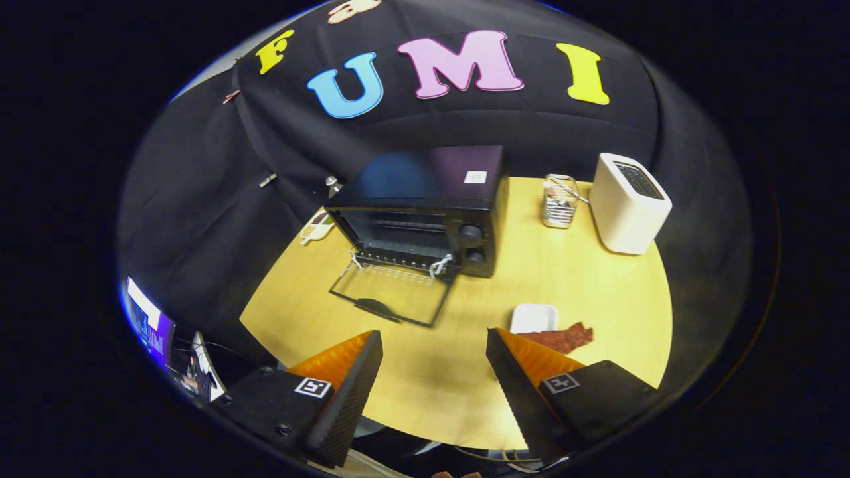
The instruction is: Open the toaster oven, put the food inside, and close the toaster oven door.
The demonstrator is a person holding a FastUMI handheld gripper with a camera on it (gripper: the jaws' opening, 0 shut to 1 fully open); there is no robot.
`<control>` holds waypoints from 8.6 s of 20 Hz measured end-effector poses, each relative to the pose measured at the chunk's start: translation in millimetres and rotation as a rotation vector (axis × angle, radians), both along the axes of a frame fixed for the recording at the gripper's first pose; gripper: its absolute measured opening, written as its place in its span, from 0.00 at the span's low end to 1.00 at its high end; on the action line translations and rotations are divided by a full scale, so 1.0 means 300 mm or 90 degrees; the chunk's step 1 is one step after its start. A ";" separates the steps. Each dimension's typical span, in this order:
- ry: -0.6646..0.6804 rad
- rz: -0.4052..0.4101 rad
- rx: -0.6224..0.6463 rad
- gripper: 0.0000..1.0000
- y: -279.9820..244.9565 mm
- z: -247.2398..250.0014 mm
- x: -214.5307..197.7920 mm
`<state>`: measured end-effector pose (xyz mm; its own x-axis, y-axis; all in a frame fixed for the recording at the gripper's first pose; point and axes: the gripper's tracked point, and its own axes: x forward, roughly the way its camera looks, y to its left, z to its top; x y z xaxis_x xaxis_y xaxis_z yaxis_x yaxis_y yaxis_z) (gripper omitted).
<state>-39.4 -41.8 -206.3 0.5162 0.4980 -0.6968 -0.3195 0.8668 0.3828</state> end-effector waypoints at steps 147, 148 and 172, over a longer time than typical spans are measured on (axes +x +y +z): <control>0.080 -0.212 -0.147 0.99 0.799 -0.481 0.054; 0.071 -0.212 -0.139 0.99 0.796 -0.464 0.056; -0.210 -0.298 -0.049 0.99 0.542 0.176 0.265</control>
<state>40.1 120.9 -153.4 0.8656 0.1179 -0.4867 0.0136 0.9660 0.2582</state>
